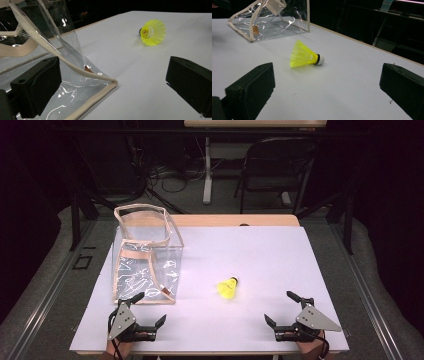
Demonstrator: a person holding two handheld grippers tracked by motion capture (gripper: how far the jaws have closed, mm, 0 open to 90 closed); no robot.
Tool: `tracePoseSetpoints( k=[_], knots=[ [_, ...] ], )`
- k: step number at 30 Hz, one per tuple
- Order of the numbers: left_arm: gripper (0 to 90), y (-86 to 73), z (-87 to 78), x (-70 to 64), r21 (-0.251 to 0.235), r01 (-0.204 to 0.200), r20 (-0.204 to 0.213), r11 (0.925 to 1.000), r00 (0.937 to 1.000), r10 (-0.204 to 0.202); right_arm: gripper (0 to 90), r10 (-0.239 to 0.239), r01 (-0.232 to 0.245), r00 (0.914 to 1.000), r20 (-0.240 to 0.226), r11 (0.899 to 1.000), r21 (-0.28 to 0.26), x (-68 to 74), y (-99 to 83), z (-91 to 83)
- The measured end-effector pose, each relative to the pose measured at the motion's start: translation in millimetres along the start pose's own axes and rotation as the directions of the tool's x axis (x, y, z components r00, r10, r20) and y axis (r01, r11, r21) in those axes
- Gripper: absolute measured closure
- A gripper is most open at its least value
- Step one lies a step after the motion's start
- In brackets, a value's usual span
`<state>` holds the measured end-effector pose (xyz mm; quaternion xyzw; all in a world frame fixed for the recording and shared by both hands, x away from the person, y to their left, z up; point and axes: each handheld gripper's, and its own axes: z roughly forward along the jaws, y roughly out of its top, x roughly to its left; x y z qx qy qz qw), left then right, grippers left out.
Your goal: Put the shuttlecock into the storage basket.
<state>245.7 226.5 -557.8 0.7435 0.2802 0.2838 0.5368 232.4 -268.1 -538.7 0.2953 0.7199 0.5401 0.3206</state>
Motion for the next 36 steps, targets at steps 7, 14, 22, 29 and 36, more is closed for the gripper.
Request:
tracePoseSetpoints(
  k=[7, 14, 22, 29, 36],
  knots=[
    [0.2, -0.5, 1.4, 0.2, 0.007, 0.001, -0.002, 1.0, 1.0, -0.001, 0.0, 0.005, -0.005, 1.0, -0.006, 1.0, 0.008, -1.1, -1.4, 1.9],
    [0.1, 0.3, 2.3, -1.1, 0.013, -0.009, 0.009, 0.9999, 0.9999, 0.008, 0.0, 0.011, -0.011, 0.9999, -0.003, 0.999, 0.03, -0.6, -1.3, 2.9],
    [0.2, 2.8, 7.5, -4.7, 0.04, -0.035, 0.046, 0.9986, 0.9984, 0.033, 0.0, 0.005, -0.005, 1.0, -0.005, 0.999, 0.036, 0.2, -1.1, 4.3],
    [0.1, 7.9, 14.8, -8.3, 0.073, -0.045, 0.097, 0.9963, 0.9946, 0.038, 0.0, 0.006, -0.006, 0.9999, -0.01, 0.999, 0.044, 0.6, -1.7, 6.2],
    [0.1, 12.6, 20.6, -10.0, 0.096, -0.047, 0.129, 0.9942, 0.9911, 0.034, 0.0, 0.007, -0.007, 0.9999, -0.011, 0.999, 0.05, 0.3, -2.0, 6.8]
  ],
)
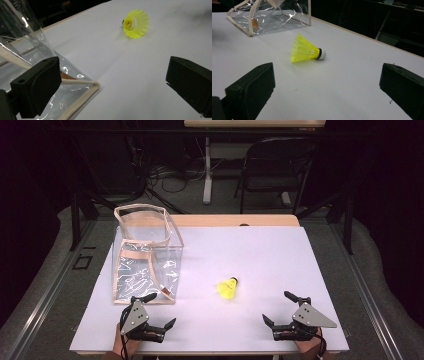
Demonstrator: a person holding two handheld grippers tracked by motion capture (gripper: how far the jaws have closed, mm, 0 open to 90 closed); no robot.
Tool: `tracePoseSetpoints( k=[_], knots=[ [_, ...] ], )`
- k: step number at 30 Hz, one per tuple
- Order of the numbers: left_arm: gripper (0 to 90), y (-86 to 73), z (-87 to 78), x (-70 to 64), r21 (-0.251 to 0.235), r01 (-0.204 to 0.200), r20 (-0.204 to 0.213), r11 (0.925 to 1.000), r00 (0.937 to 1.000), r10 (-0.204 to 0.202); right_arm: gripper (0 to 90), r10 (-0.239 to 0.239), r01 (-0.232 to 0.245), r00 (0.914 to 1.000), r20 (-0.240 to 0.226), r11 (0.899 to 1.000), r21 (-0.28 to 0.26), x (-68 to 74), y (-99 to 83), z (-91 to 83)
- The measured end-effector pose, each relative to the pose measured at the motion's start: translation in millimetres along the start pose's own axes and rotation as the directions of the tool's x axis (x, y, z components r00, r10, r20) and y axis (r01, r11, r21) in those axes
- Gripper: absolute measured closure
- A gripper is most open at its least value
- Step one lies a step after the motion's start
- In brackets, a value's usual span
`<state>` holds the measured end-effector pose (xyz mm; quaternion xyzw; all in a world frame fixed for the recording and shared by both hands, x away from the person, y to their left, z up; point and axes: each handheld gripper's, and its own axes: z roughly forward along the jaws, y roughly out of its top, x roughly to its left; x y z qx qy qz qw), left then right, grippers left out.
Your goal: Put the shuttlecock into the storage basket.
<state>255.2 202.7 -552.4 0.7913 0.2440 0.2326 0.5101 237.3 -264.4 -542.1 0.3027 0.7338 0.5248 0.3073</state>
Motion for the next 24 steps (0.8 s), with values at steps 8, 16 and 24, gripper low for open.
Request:
tracePoseSetpoints(
  k=[8, 16, 24],
  knots=[
    [0.0, 3.9, 5.9, -0.4, 0.016, -0.004, 0.023, 0.9999, 0.9997, 0.003, 0.0, 0.001, -0.001, 1.0, -0.002, 1.0, 0.003, -0.2, -0.3, 0.4],
    [0.0, 10.5, 15.2, -1.8, 0.034, -0.015, 0.054, 0.9993, 0.9985, 0.013, 0.0, 0.003, -0.003, 1.0, -0.004, 1.0, 0.001, -0.4, -0.9, 1.1],
    [0.0, 15.1, 21.8, -2.8, 0.042, -0.021, 0.07, 0.9989, 0.9974, 0.018, 0.0, 0.009, -0.009, 0.9999, -0.006, 1.0, 0.002, -0.9, -1.2, 0.9]
  ],
)
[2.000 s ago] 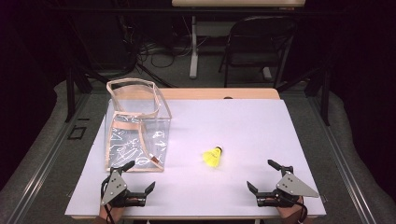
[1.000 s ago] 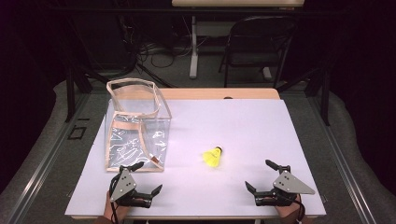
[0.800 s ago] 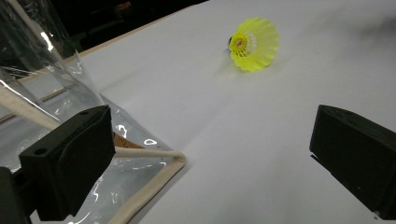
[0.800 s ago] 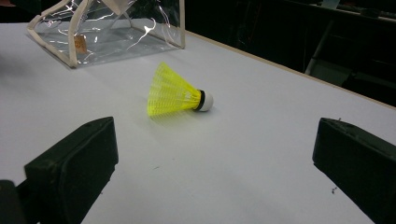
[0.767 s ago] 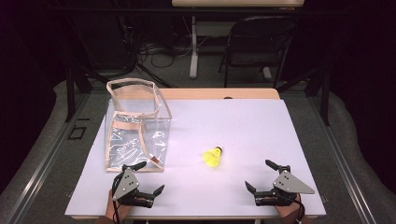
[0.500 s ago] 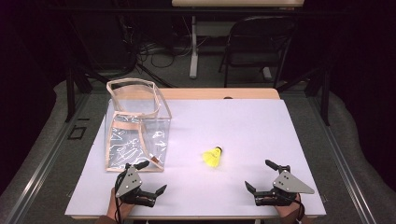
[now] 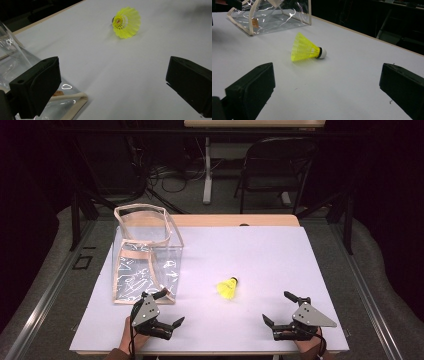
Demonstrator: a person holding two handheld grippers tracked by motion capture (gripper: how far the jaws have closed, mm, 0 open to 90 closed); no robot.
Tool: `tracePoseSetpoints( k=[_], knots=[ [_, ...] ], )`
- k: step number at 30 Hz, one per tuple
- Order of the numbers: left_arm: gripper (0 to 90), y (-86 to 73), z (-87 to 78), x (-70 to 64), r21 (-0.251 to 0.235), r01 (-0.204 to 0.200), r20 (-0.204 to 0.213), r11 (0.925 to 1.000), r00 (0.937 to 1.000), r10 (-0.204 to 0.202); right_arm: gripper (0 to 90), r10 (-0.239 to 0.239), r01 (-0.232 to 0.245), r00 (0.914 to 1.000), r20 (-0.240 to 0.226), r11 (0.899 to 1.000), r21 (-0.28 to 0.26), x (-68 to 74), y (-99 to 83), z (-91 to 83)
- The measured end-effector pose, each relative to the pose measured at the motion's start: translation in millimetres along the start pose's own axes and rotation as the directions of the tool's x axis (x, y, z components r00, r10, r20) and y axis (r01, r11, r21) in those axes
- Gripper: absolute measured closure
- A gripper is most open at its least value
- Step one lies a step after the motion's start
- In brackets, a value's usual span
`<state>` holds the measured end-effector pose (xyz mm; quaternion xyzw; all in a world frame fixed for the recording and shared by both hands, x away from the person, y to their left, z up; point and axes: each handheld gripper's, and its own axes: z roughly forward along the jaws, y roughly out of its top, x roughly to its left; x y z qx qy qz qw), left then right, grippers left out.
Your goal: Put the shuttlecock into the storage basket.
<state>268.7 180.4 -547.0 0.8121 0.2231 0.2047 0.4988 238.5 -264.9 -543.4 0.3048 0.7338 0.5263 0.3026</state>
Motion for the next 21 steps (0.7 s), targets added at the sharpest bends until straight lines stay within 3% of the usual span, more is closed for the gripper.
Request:
tracePoseSetpoints(
  k=[21],
  knots=[
    [0.0, 11.2, 11.6, 2.8, 0.016, 0.004, 0.027, 0.9999, 0.9996, -0.004, 0.0, 0.002, -0.002, 0.9999, -0.01, 1.0, 0.012, -0.6, -0.5, 1.1]
  ],
)
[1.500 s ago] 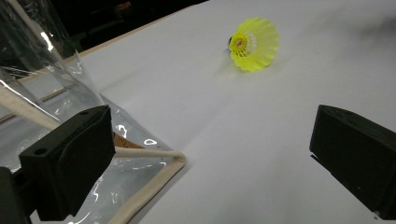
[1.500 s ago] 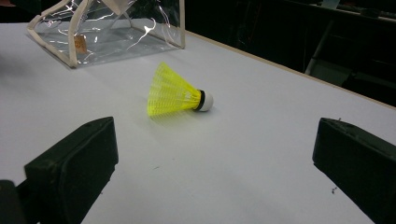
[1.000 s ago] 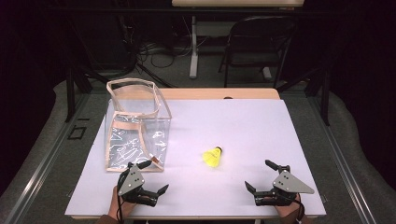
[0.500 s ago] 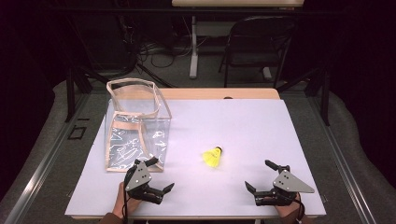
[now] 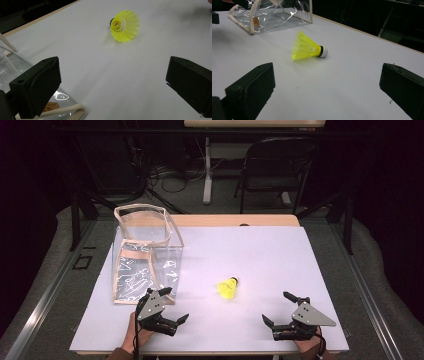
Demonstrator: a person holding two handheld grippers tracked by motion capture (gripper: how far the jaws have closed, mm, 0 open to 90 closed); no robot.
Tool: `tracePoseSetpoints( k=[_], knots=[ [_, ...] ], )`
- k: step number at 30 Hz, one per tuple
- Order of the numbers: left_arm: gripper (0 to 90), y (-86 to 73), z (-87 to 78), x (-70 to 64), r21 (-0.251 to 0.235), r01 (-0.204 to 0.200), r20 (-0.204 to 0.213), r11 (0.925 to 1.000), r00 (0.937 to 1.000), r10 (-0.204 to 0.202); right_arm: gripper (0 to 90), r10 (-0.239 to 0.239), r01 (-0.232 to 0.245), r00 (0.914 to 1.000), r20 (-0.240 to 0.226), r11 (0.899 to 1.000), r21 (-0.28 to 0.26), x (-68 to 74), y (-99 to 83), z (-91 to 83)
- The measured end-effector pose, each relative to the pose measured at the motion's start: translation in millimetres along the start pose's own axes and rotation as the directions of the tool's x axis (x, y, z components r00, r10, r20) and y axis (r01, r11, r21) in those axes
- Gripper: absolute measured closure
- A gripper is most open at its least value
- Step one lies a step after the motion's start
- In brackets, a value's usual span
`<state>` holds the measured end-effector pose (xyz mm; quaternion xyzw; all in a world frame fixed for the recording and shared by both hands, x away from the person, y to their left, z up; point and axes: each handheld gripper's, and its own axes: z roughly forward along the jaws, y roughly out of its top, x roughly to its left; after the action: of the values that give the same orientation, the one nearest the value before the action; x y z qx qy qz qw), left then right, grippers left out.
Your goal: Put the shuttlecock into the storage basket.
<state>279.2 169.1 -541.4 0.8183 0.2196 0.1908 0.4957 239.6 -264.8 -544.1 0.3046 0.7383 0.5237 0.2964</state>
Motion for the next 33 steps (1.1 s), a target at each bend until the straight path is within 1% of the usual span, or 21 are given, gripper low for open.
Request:
tracePoseSetpoints(
  k=[4, 5, 8, 9, 21, 25, 26, 28, 30, 33],
  knots=[
    [0.0, 2.8, 3.4, 0.1, 0.003, 0.002, 0.008, 1.0, 1.0, -0.002, 0.0, -0.003, 0.003, 1.0, 0.002, 1.0, 0.007, 0.8, 0.2, 0.5],
    [0.0, 4.7, 6.9, -0.8, 0.003, -0.006, 0.016, 1.0, 0.9999, 0.006, 0.0, -0.007, 0.007, 1.0, 0.002, 1.0, 0.011, 1.0, 0.3, 0.5],
    [0.0, 6.5, 10.1, -1.6, 0.006, -0.012, 0.023, 0.9999, 0.9997, 0.012, 0.0, -0.005, 0.005, 1.0, 0.003, 1.0, 0.008, 1.0, 0.3, 0.6],
    [0.0, 8.3, 12.2, -1.7, 0.016, -0.017, 0.031, 0.9997, 0.9994, 0.016, 0.0, -0.005, 0.005, 1.0, 0.003, 1.0, 0.011, 0.5, 0.1, 0.4],
    [0.0, 15.3, 22.3, 0.3, 0.015, -0.026, 0.045, 0.9996, 0.9987, 0.025, 0.0, 0.0, 0.0, 1.0, -0.001, 1.0, 0.009, 0.2, -0.3, 0.9],
    [0.0, 17.9, 28.0, 1.2, 0.027, -0.031, 0.057, 0.9992, 0.9979, 0.029, 0.0, 0.001, -0.001, 1.0, -0.001, 1.0, 0.009, 0.1, -0.6, 1.3],
    [0.0, 17.9, 28.0, 1.2, 0.027, -0.031, 0.057, 0.9992, 0.9979, 0.029, 0.0, 0.001, -0.001, 1.0, -0.001, 1.0, 0.009, 0.1, -0.6, 1.3],
    [0.0, 19.7, 31.4, 1.8, 0.024, -0.036, 0.071, 0.9991, 0.9969, 0.034, 0.0, 0.0, 0.0, 1.0, -0.002, 1.0, 0.01, 0.1, -0.6, 1.4],
    [0.0, 20.4, 32.5, 1.8, 0.024, -0.04, 0.071, 0.9989, 0.9967, 0.038, 0.0, 0.0, 0.0, 1.0, -0.002, 1.0, 0.01, 0.1, -0.6, 1.4],
    [0.0, 23.1, 38.2, 2.2, 0.028, -0.044, 0.082, 0.9986, 0.9958, 0.042, 0.0, 0.001, -0.001, 1.0, -0.003, 1.0, 0.01, 0.1, -0.7, 1.5]
  ],
)
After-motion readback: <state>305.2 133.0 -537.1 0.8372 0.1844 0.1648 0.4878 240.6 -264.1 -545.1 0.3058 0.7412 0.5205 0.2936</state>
